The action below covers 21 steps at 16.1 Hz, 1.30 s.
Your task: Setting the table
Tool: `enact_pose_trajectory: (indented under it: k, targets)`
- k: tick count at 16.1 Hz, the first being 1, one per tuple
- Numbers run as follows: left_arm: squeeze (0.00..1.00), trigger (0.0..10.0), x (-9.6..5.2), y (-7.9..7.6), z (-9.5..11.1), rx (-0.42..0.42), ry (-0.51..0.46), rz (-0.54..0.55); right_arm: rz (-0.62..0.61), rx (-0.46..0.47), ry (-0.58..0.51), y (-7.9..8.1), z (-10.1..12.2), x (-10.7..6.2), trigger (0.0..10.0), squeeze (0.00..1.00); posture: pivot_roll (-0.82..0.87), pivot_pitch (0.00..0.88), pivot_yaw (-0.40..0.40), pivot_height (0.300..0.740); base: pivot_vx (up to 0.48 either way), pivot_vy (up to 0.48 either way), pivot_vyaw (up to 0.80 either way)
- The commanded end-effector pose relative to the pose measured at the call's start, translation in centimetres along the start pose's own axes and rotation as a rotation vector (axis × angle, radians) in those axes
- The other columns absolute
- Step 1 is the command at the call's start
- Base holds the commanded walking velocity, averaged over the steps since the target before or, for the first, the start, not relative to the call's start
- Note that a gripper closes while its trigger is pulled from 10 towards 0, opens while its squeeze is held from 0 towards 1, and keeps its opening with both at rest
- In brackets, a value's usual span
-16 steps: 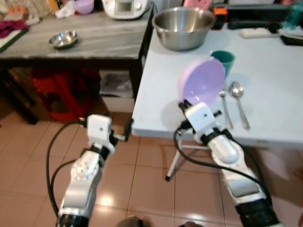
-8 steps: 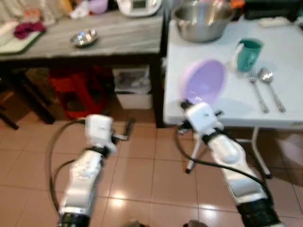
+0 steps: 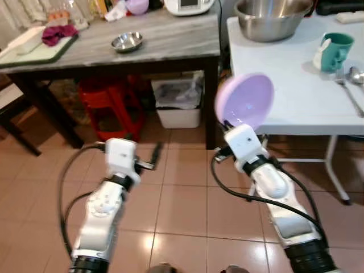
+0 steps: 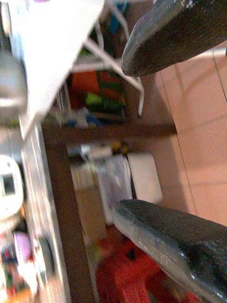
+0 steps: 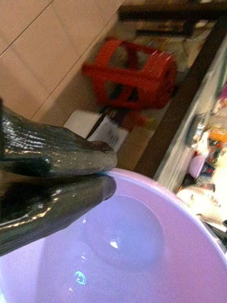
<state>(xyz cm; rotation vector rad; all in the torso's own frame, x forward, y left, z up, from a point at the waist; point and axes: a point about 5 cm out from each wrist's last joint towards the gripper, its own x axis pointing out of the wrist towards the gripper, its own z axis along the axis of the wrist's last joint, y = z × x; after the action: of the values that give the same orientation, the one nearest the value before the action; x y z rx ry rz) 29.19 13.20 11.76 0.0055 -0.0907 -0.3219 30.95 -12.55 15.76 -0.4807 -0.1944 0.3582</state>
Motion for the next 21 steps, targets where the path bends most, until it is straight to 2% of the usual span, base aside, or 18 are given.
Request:
enact_pose_trajectory:
  k: [1, 10, 21]
  targets:
    - [0.00, 10.0, -0.30, 1.00, 0.08, 0.022, 0.005, 0.022, 0.000, 0.009, -0.032, 0.33, 0.76, 0.34, 10.0, 0.00, -0.13, 0.103, 0.113, 0.740, 0.000, 0.435, 0.00]
    - [0.00, 10.0, -0.20, 0.86, 0.06, 0.015, 0.001, 0.023, 0.000, 0.006, -0.029, 0.36, 0.52, 0.34, 10.0, 0.00, -0.13, 0.095, 0.112, 0.740, 0.000, 0.437, 0.00]
    - [0.00, 10.0, -0.27, 0.43, 0.17, -0.003, -0.011, -0.021, 0.002, -0.005, -0.031, 0.17, 0.42, 0.19, 10.0, 0.00, -0.14, 0.095, 0.103, 0.740, 0.031, 0.000, 0.00]
